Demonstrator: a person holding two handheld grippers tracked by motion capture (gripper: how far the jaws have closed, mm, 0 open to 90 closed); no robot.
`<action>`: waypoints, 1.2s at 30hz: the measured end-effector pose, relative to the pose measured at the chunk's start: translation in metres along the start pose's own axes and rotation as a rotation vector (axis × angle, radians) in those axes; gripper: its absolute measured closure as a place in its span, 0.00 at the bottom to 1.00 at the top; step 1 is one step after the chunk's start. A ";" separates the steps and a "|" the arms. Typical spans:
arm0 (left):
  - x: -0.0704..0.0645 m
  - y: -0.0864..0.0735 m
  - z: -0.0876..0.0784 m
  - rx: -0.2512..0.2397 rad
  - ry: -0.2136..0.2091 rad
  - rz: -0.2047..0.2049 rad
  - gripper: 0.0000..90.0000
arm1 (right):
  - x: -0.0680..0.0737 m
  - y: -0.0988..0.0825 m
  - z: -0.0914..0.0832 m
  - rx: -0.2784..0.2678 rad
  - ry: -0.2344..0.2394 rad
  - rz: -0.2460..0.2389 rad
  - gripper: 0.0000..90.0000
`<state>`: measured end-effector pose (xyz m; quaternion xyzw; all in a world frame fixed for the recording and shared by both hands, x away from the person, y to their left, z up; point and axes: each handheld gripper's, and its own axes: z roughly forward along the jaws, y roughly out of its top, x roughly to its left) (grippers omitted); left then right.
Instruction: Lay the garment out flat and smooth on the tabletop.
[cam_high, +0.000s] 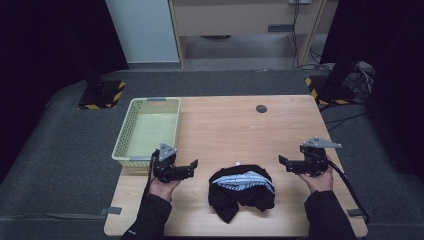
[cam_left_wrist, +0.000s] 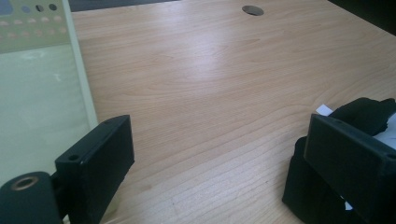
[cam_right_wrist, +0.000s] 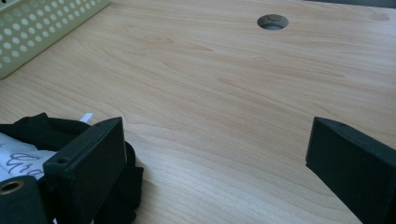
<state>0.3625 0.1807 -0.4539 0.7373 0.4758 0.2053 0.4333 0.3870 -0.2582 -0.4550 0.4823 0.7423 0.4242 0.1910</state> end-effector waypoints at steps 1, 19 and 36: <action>-0.001 0.000 0.002 0.001 0.000 0.000 0.09 | 0.001 0.000 0.002 0.003 0.000 -0.003 0.06; -0.022 0.000 0.034 0.051 -0.050 0.016 0.11 | 0.013 -0.003 0.022 0.038 0.022 -0.011 0.08; -0.036 -0.016 0.060 0.140 -0.096 0.027 0.15 | 0.021 -0.016 0.038 0.110 0.055 -0.030 0.09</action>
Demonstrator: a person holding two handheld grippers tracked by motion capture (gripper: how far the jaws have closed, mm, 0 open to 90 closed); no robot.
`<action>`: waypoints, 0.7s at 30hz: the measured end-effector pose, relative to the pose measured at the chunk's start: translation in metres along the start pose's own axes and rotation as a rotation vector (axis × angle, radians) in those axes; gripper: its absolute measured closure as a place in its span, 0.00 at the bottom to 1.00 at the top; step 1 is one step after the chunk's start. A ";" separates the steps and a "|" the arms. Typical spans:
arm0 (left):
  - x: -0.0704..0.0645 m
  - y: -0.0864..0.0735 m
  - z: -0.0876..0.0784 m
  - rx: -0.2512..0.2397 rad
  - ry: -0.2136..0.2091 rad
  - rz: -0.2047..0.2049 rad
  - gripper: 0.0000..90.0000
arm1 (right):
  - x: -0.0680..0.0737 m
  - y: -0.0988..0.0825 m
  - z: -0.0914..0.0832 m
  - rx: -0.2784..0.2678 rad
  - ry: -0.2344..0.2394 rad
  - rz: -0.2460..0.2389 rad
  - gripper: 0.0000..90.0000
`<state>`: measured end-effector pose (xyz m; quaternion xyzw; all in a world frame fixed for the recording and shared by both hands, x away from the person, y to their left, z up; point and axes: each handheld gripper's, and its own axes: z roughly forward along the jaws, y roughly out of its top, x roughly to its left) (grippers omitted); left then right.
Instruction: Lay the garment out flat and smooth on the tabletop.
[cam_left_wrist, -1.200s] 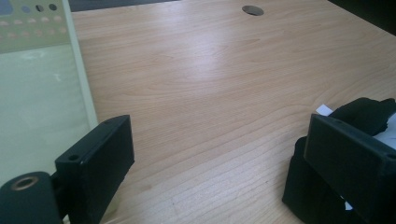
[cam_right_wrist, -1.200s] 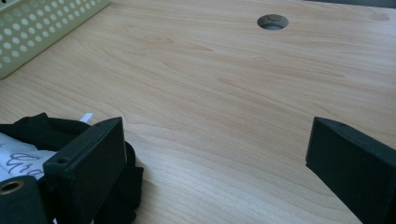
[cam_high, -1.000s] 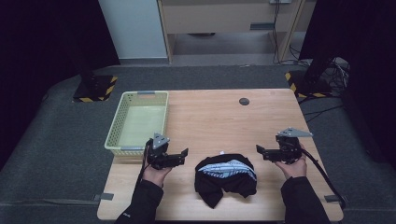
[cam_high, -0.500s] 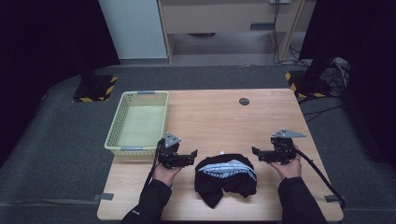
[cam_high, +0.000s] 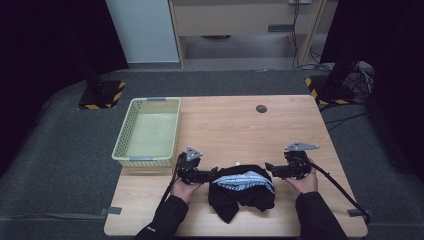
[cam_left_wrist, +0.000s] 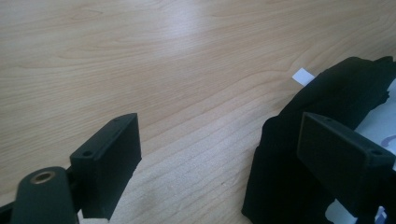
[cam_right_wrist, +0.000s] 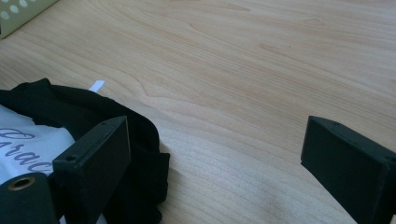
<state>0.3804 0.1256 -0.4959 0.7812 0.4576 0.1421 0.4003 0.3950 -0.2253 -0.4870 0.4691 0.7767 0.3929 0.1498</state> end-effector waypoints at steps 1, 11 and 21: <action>0.000 0.000 0.001 0.006 -0.001 0.003 0.15 | 0.000 -0.001 0.001 0.003 0.003 0.000 0.10; -0.004 -0.005 0.010 0.042 -0.014 0.014 0.20 | 0.007 -0.009 0.015 0.064 0.044 -0.013 0.13; -0.005 -0.011 0.019 0.084 -0.058 0.004 0.34 | 0.012 -0.016 0.026 0.107 0.096 -0.030 0.27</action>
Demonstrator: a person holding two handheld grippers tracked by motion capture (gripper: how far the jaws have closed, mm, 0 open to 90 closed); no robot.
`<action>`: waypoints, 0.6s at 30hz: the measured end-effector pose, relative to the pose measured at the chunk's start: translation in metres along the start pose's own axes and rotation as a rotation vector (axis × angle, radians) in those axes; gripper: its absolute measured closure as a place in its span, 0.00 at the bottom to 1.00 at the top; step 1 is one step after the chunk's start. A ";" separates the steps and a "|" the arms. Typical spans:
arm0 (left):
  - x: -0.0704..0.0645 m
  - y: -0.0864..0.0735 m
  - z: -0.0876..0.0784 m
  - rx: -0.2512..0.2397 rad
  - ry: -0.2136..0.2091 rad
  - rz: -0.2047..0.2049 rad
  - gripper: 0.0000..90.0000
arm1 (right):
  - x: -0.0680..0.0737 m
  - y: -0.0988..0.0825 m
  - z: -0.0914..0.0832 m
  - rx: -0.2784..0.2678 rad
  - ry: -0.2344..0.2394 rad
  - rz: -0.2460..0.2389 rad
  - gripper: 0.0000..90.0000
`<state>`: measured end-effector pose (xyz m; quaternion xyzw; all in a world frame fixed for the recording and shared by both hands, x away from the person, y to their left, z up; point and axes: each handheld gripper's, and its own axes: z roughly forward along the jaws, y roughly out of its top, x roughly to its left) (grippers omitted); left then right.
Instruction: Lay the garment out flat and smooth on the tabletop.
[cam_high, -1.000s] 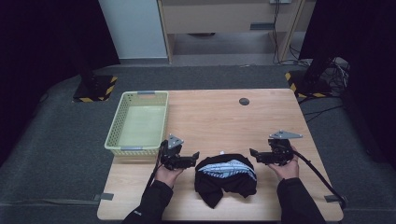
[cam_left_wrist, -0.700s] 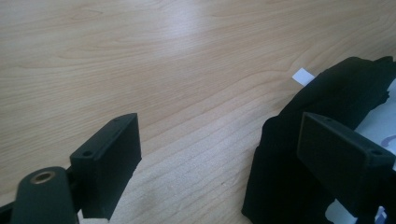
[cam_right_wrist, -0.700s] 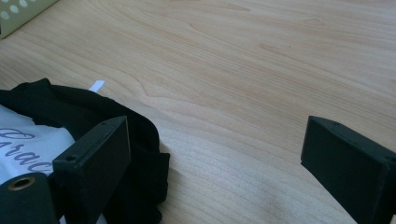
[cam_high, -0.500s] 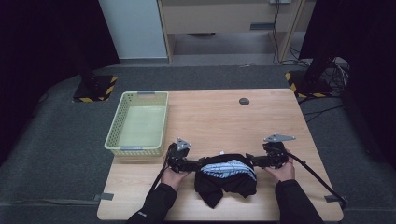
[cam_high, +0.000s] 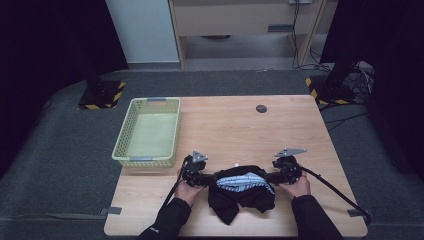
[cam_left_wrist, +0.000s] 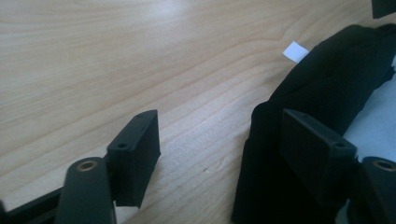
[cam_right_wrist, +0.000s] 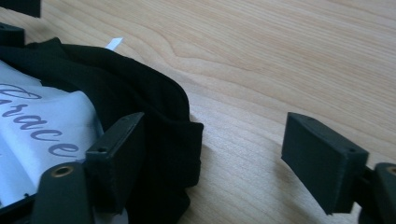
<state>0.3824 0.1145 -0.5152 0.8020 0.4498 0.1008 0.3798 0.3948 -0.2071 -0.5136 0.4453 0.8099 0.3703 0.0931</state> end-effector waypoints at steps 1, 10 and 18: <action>0.000 0.000 0.001 0.006 -0.006 -0.001 0.35 | 0.000 0.000 0.001 0.001 0.004 -0.002 0.28; -0.002 -0.002 0.007 0.025 -0.039 -0.002 0.48 | 0.003 -0.003 0.005 0.012 0.034 -0.011 0.50; -0.004 -0.004 0.010 0.030 -0.086 -0.019 0.66 | 0.007 -0.003 0.009 0.026 0.060 -0.021 0.71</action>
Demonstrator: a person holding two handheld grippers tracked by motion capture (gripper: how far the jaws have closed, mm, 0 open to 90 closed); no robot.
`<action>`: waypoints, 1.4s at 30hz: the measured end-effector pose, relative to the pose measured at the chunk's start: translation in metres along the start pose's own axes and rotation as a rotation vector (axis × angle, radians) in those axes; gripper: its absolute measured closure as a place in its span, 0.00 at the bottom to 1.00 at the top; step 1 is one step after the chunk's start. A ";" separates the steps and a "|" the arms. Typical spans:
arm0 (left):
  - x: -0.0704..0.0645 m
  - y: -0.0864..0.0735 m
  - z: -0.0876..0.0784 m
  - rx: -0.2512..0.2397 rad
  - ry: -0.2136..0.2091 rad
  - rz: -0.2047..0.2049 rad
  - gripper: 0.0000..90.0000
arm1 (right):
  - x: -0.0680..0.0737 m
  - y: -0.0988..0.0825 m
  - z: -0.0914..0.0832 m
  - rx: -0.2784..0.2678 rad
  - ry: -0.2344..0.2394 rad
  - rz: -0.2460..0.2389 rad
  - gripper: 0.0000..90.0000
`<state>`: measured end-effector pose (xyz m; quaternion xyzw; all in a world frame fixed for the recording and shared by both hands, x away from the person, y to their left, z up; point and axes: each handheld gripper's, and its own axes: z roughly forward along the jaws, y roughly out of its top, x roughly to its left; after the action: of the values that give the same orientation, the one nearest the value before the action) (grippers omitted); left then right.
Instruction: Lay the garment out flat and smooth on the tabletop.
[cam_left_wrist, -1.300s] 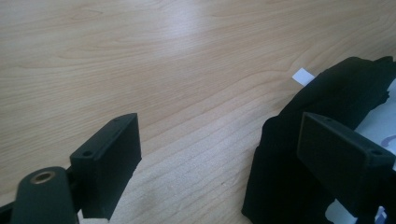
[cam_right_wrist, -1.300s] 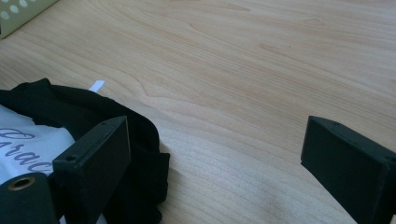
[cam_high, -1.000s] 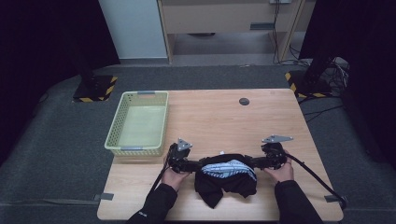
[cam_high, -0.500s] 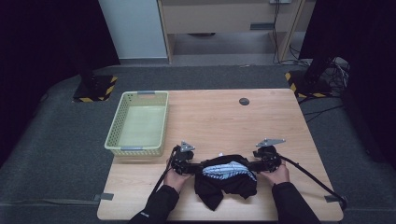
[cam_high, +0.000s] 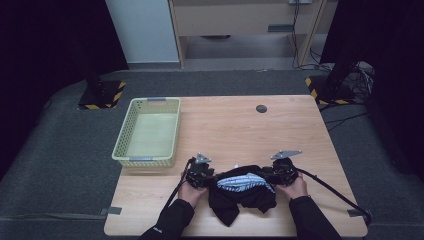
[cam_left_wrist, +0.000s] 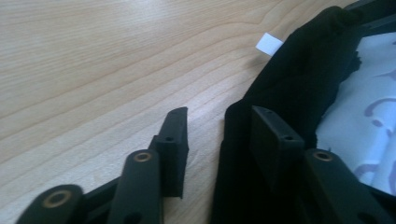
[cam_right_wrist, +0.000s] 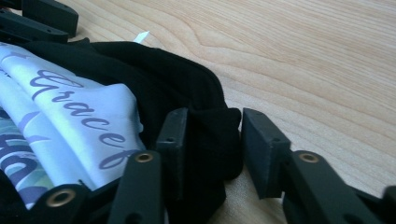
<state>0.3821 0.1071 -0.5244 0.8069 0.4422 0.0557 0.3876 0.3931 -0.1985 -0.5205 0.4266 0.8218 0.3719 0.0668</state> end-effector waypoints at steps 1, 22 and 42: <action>0.000 0.000 0.000 0.000 -0.009 -0.002 0.70 | 0.001 0.000 0.000 0.002 0.000 -0.001 0.72; -0.009 0.006 -0.014 -0.054 -0.019 0.061 0.95 | 0.003 0.004 -0.011 -0.061 -0.007 -0.012 0.82; -0.024 0.028 -0.059 -0.206 0.029 0.159 0.95 | 0.011 0.020 -0.049 -0.236 -0.011 -0.029 0.83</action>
<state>0.3610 0.1141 -0.4589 0.7945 0.3744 0.1427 0.4563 0.3778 -0.2102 -0.4699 0.4059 0.7780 0.4626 0.1262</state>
